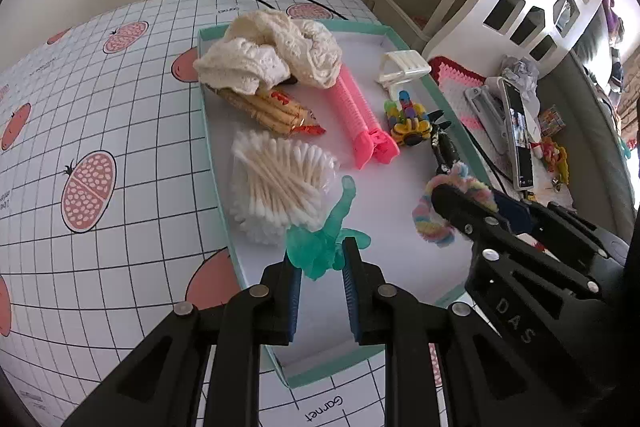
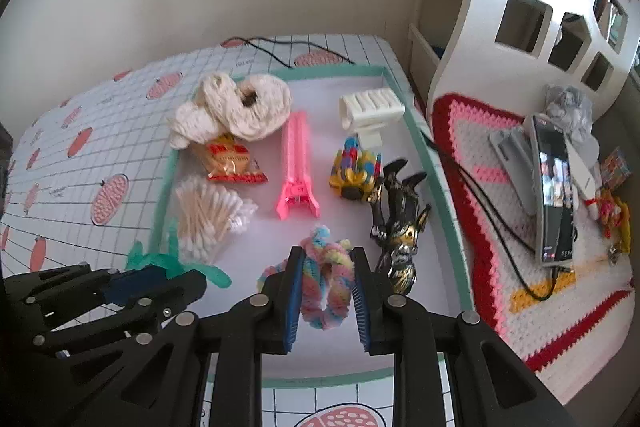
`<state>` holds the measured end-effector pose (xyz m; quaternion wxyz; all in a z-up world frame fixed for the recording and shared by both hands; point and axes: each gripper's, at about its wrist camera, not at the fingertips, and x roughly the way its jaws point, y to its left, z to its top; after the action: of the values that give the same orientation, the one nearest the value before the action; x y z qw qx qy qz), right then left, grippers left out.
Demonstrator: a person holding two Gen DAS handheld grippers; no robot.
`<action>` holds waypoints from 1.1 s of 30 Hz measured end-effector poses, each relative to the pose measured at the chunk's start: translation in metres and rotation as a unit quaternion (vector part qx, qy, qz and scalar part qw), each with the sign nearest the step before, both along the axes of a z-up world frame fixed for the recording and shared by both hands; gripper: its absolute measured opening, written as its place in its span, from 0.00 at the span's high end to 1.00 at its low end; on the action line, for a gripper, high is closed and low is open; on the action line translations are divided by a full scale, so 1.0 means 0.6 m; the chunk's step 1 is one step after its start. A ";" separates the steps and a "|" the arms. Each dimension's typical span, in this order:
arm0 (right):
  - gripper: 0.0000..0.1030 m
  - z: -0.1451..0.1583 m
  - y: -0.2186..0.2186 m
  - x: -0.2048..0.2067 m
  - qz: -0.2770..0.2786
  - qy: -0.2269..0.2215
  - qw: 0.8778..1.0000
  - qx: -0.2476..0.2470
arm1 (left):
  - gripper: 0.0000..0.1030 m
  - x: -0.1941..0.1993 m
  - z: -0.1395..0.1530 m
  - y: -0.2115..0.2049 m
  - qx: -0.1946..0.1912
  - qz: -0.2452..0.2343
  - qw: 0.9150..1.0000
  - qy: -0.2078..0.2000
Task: Organize objects
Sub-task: 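Lower the ring into the tray and open right tool while left tool releases the green figure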
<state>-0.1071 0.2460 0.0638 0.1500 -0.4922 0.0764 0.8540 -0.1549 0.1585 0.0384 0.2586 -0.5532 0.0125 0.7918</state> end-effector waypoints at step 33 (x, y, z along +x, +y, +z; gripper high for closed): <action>0.70 -0.049 0.014 -0.007 -0.011 -0.032 0.999 -0.021 | 0.79 0.010 -0.018 0.017 -0.038 -0.021 0.999 0.005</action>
<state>-0.1111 0.2543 0.0345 0.1511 -0.5215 0.0948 0.8344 -0.1486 0.1689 0.0276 0.2543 -0.5583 0.0552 0.7878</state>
